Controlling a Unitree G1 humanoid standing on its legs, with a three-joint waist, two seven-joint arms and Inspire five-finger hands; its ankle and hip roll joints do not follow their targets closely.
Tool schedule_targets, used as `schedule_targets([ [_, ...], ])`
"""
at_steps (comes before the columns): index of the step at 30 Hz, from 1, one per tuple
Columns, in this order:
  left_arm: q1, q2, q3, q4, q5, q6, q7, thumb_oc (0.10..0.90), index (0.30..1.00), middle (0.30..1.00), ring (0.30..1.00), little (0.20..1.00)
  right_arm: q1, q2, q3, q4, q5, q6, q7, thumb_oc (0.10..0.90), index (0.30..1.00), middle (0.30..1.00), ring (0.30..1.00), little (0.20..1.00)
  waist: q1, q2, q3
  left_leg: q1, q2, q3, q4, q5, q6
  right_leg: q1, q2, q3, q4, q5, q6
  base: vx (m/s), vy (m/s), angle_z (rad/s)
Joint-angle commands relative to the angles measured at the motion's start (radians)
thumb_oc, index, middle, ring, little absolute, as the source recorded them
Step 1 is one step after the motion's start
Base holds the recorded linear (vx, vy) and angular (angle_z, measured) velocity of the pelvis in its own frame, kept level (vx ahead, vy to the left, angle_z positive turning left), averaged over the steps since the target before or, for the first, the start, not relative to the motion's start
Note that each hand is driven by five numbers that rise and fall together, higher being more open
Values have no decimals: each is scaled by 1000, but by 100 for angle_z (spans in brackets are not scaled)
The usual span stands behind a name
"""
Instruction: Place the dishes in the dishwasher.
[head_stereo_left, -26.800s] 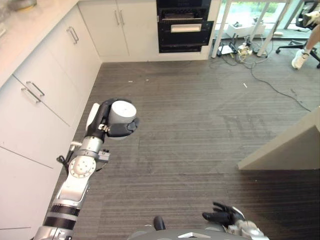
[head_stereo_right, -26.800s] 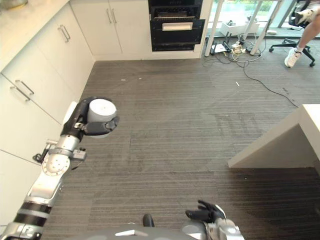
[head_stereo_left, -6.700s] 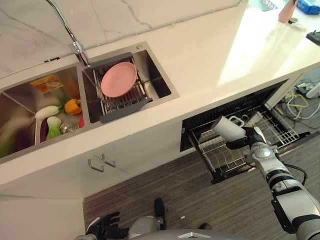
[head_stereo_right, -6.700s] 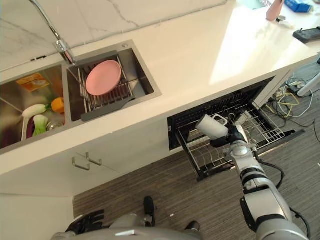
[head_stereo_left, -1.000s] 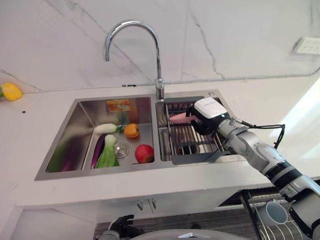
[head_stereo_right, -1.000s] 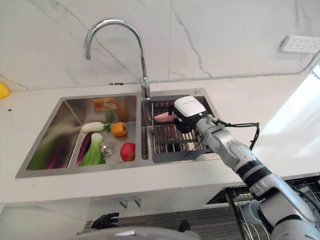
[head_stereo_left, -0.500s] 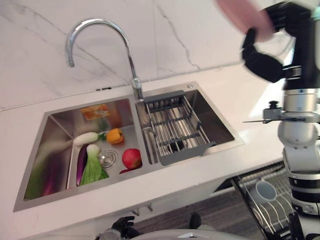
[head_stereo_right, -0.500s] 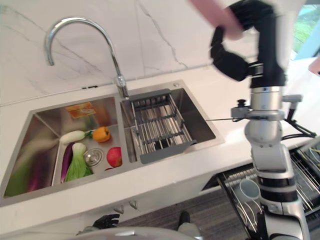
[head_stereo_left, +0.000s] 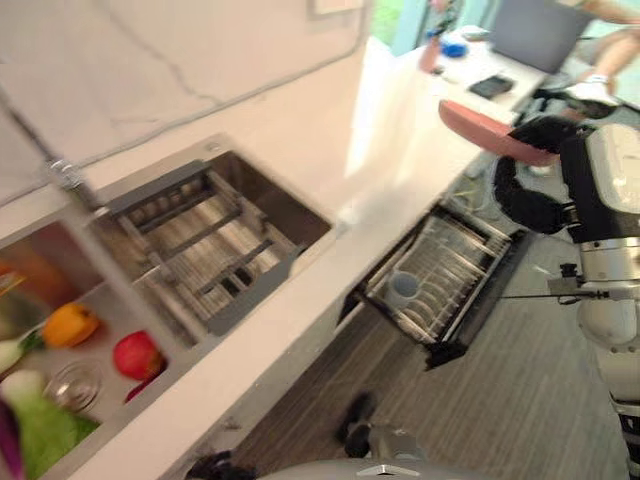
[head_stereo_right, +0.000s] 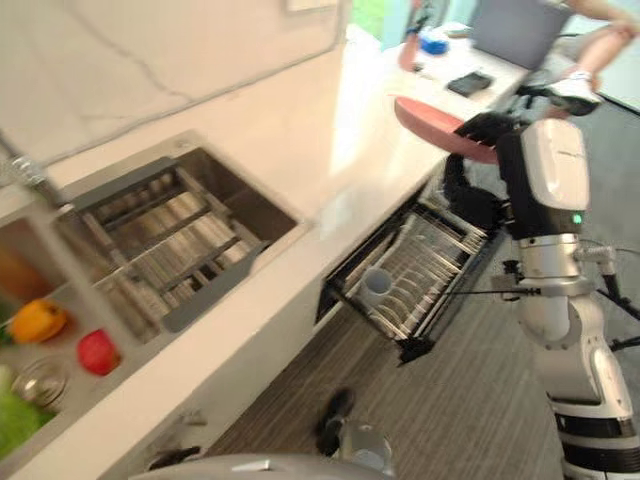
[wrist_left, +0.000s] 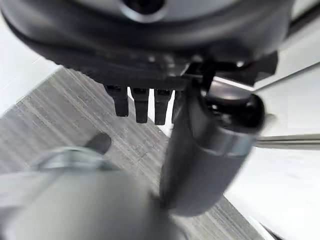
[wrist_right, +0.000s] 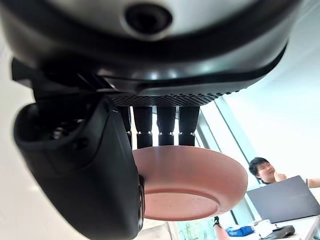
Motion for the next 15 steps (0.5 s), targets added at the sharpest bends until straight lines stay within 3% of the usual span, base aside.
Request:
schedule_targets([
  [1,-55,-74,-105,-62,98,-54,-43,800,900,900,900,900,-50,-159,-110,-51,-87,-24,-14,400,300,300,300,300,-32,57,-18,-103,73,-46,-153,187,24,262,-197,219,-11,-77,325,-43,-346,-46],
  [3,-52,-75,-109,-63,98,-54,-43,800,900,900,900,900,-43,-160,-114,-52,-87,-25,-14,400,300,300,300,300,-28,60,-17,-100,80,-46,-149,189,18,268,-191,218,-15,-79,322,-16,-275,3],
  [4,-54,-68,-91,-61,83,-52,-45,800,900,900,900,900,-34,-162,-88,-31,-84,-27,-6,400,300,300,300,300,-10,56,-27,-99,136,-20,-104,216,-16,283,-157,181,-38,-126,314,-50,-443,42],
  [6,-57,-61,-74,-60,60,-51,-38,800,900,900,900,900,-25,-165,-51,-13,-71,-29,12,400,300,300,300,300,5,54,-24,-117,188,-25,-67,260,-45,301,-105,182,-57,-173,284,-41,-550,-5],
  [7,-57,-63,-60,-61,41,-49,-37,800,900,900,900,900,-17,-173,-36,-5,-68,-34,21,400,300,300,300,300,7,63,-20,-115,243,-34,-46,298,-75,322,-56,174,-69,-202,255,3,-515,-54],
  [9,-49,-74,-51,-63,21,-47,-40,800,900,900,900,900,3,-182,-18,-2,-72,-37,41,400,300,300,300,300,9,81,-12,-95,307,-48,-23,361,-111,356,10,166,-78,-248,217,62,-575,-36],
  [10,-42,-88,-61,-73,9,-46,-44,800,900,900,900,900,24,-179,5,17,-72,-40,46,400,300,300,300,300,16,89,2,-96,361,-62,39,415,-134,392,64,164,-82,-287,179,73,-508,-4],
  [13,-35,-92,-60,-77,-2,-39,-43,800,900,900,900,900,36,-171,19,29,-72,-39,46,400,300,300,300,300,18,94,14,-107,397,-76,103,414,-136,413,95,160,-82,-318,153,34,-334,1],
  [14,-34,-97,-51,-72,-18,-34,-28,800,900,900,900,900,42,-171,52,61,-73,-32,49,400,300,300,300,300,41,96,34,-139,397,-132,196,422,-130,429,109,171,-82,-348,134,-37,-308,-4],
  [15,-35,-100,-45,-67,-24,-33,-18,800,900,900,900,900,24,-176,86,96,-75,-24,54,400,300,300,300,300,58,92,54,-195,362,-226,261,400,-120,435,115,181,-82,-355,128,-78,-375,-27],
])
